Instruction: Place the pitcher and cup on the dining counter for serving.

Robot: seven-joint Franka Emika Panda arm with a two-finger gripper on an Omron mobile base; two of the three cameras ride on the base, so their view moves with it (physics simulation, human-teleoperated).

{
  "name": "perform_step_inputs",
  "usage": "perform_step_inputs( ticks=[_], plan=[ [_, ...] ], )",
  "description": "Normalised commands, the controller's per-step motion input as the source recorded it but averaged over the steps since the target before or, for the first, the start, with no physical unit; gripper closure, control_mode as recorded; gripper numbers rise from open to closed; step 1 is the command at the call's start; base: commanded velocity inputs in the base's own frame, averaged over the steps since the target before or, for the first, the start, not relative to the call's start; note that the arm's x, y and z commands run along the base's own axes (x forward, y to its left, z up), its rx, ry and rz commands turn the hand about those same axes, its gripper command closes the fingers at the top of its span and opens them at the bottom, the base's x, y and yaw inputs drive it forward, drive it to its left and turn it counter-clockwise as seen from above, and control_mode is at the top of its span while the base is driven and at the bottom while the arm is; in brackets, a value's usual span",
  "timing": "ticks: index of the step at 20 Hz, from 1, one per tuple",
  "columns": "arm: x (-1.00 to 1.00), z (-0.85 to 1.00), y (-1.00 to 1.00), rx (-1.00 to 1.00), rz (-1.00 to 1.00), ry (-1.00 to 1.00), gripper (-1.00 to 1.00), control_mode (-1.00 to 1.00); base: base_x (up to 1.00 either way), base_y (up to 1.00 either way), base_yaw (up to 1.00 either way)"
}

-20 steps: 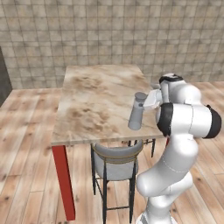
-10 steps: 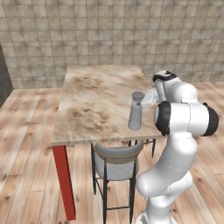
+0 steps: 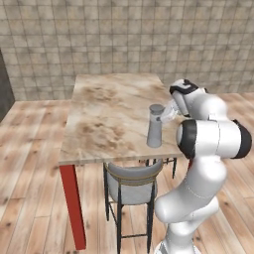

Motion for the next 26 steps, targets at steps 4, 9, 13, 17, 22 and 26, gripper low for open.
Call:
perform_step_inputs(
  ticks=[4, 9, 13, 17, 22, 26],
  plan=[
    [-0.34, 0.0, -0.23, -0.11, 0.0, 0.0, -1.0, -1.0, 0.0, 0.0, 0.0],
    [-0.16, 0.01, -0.08, -0.08, 0.0, 0.0, -1.0, -1.0, 0.0, 0.0, 0.0],
    [-0.01, 0.18, 0.0, 0.0, 0.0, 0.0, -1.0, -1.0, 0.0, 0.0, 0.0],
    [0.0, 0.3, 0.0, 0.0, 0.0, 0.0, -1.0, -1.0, 0.0, 0.0, 0.0],
    [0.0, 0.3, -0.12, 0.0, 0.0, 0.0, -1.0, -1.0, 0.0, 0.0, 0.0],
    [-0.12, 0.23, -0.23, 0.0, -0.01, 0.0, -1.0, -1.0, 0.0, 0.0, 0.0]
  ],
)
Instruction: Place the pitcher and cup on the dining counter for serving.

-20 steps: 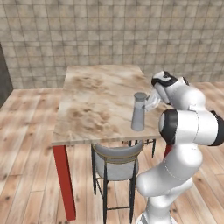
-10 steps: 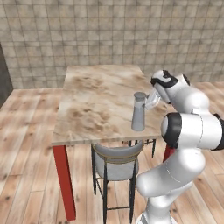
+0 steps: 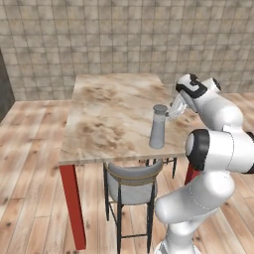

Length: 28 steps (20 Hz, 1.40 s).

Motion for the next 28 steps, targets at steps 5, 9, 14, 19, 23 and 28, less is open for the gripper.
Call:
perform_step_inputs(
  ticks=[5, 9, 14, 19, 23, 28],
  plan=[
    [-0.39, 0.29, -0.1, 0.0, -0.11, 0.0, -1.0, -1.0, 0.0, 0.0, 0.0],
    [-0.88, 0.2, 0.07, 0.0, -0.15, -0.01, -1.0, -1.0, 0.0, 0.0, 0.0],
    [-1.0, 0.05, 0.43, -0.03, -0.17, -0.03, -1.0, -1.0, 0.0, 0.0, 0.0],
    [-0.99, 0.0, 0.34, -0.03, -0.17, -0.03, -1.0, -1.0, 0.0, 0.0, 0.0],
    [-0.53, 0.07, 0.14, -0.04, -0.11, 0.0, -1.0, -1.0, 0.0, 0.0, 0.0],
    [-0.03, 0.12, 0.0, 0.0, -0.02, 0.0, -1.0, -1.0, 0.0, 0.0, 0.0]
  ],
)
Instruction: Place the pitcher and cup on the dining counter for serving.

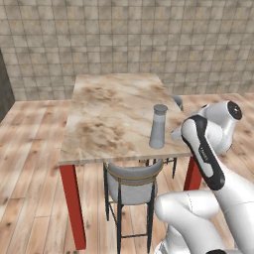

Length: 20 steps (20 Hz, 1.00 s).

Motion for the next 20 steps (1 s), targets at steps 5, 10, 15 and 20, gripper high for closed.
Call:
perform_step_inputs(
  ticks=[5, 10, 15, 20],
  plan=[
    [0.0, 0.02, 0.0, 0.0, 0.0, 0.0, -1.0, -1.0, 0.0, 0.0, 0.0],
    [0.0, 0.0, 0.0, 0.0, 0.0, 0.0, -1.0, 1.0, -0.1, 0.0, 0.0],
    [0.0, 0.0, 0.0, 0.0, 0.0, 0.0, -1.0, 1.0, -0.88, 0.25, 0.05],
    [0.0, 0.0, 0.0, 0.0, 0.0, 0.0, -1.0, 1.0, -1.0, 0.44, 0.25]
  ],
)
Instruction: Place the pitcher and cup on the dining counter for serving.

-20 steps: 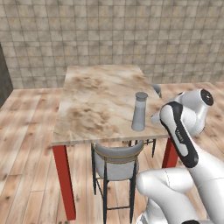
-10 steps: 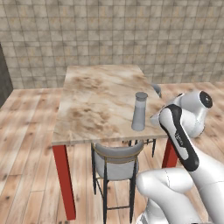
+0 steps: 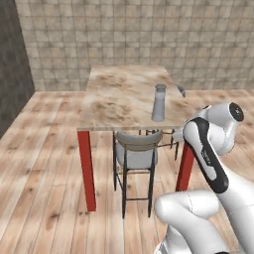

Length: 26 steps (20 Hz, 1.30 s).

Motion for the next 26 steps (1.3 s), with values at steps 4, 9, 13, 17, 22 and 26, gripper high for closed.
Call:
perform_step_inputs(
  ticks=[4, 9, 13, 17, 22, 26],
  plan=[
    [0.0, 0.0, 0.0, 0.0, 0.0, 0.0, -1.0, 1.0, -0.95, 0.55, 0.45],
    [0.0, 0.0, 0.0, 0.0, 0.0, 0.0, -1.0, 1.0, -0.67, 0.8, 0.63],
    [0.0, 0.0, 0.0, 0.0, 0.0, 0.0, -1.0, 1.0, -0.55, 0.79, 0.79],
    [0.0, 0.0, 0.0, 0.0, 0.0, 0.0, -1.0, 1.0, -0.56, 0.65, 0.88],
    [0.0, 0.0, 0.0, 0.0, 0.0, 0.0, -1.0, 1.0, -0.44, 0.68, 0.95],
    [0.0, 0.0, 0.0, 0.0, 0.0, 0.0, -1.0, 1.0, -0.34, 0.62, 0.95]
  ],
)
